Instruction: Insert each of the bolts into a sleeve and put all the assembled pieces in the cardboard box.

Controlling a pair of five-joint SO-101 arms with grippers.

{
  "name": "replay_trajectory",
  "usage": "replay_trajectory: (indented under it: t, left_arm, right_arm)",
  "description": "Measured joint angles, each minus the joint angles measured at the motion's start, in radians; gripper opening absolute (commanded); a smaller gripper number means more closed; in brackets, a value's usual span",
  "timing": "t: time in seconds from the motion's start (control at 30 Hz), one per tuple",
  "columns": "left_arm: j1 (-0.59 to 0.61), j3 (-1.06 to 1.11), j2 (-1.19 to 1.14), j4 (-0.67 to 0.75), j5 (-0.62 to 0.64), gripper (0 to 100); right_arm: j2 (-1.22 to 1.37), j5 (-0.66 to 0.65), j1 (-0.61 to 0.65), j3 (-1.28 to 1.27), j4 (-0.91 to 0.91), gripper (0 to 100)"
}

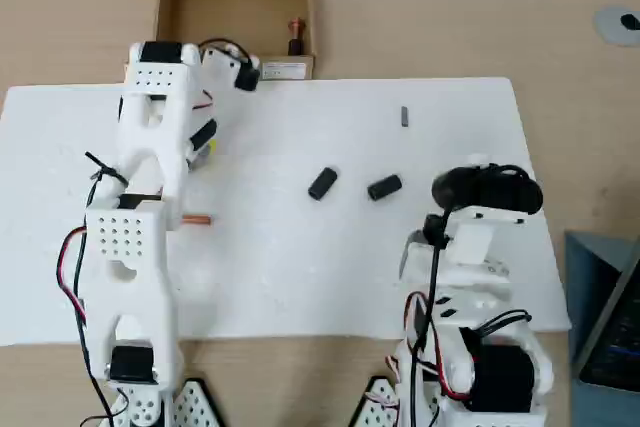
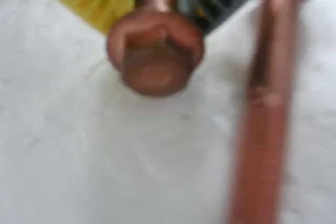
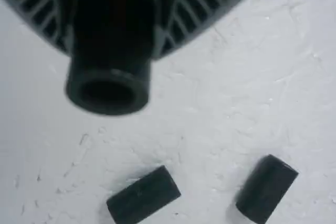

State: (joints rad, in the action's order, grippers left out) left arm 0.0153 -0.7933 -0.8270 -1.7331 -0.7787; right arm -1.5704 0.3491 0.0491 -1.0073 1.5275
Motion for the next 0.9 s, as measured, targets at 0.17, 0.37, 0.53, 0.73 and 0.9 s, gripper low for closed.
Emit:
replay_trajectory:
  t: [0.17,0.37,0.53,0.73,0.9]
  left_arm:
    - [-0.002,-0.017,0.091,-0.006,0.02,0]
    - [-0.046,0.184,0.384,-0.009,0.04,0]
    - [-0.087,0.431,0.689,-0.009,0.097,0]
    - [-0.112,0.681,1.036,-0.011,0.173,0]
    - [-0.112,0.858,1.272,0.008,0.253,0]
  right_arm:
    - [-0.005,0.0,0.0,0.0,0.0,0.9]
    - [-0.005,-0.015,0.0,0.0,0.0,0.9]
    - [-0.005,-0.068,0.0,0.021,0.0,0.9]
    - [-0.005,-0.074,-0.002,0.021,0.0,0.9]
    - [-0.005,-0.074,-0.002,0.021,0.0,0.9]
